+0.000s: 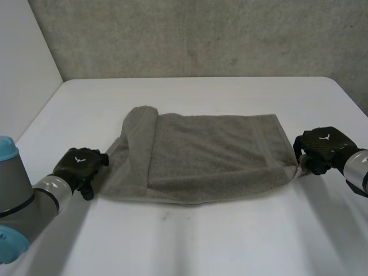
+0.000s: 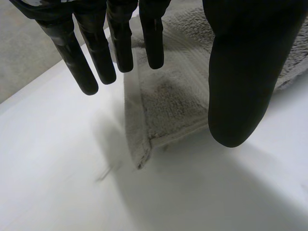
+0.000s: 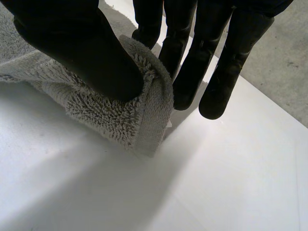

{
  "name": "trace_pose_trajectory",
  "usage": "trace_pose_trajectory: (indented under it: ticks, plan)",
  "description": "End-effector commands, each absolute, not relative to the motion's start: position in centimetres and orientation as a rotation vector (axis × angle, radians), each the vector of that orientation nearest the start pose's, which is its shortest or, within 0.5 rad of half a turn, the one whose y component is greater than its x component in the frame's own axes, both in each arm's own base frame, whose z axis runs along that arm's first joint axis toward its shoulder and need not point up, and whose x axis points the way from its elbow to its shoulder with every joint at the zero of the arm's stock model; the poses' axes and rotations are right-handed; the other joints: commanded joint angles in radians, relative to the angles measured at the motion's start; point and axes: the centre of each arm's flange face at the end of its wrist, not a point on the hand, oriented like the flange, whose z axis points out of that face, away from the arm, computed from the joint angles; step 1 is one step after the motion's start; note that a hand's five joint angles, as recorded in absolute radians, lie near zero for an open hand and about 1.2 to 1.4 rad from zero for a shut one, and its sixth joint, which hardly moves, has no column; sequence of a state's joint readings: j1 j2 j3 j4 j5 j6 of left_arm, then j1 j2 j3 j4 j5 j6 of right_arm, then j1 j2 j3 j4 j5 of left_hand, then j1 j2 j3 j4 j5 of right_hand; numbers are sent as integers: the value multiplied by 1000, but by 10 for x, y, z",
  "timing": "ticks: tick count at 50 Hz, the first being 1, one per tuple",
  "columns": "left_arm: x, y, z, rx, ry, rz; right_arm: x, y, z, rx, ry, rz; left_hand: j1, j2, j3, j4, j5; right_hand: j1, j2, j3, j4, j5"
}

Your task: Fold the towel.

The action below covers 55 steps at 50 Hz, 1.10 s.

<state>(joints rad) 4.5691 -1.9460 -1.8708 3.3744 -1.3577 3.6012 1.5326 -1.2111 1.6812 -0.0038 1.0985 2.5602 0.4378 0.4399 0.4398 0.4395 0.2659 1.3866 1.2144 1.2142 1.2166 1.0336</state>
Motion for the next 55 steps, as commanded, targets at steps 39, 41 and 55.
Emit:
trace_pose_trajectory:
  ticks: [39,41,55]
  plan:
    - [-195,-284,126,975,2454,-1740,160,-319,165,-1053,2356,-1676,191,189,189,189,188,10,182,182,180,188]
    - [-194,-281,134,973,2443,-1756,160,-319,165,-1055,2358,-1676,146,144,144,144,143,10,182,182,180,188]
    - [-193,-270,132,984,2492,-1701,161,-319,165,-1056,2356,-1676,84,82,82,82,81,10,182,182,180,188]
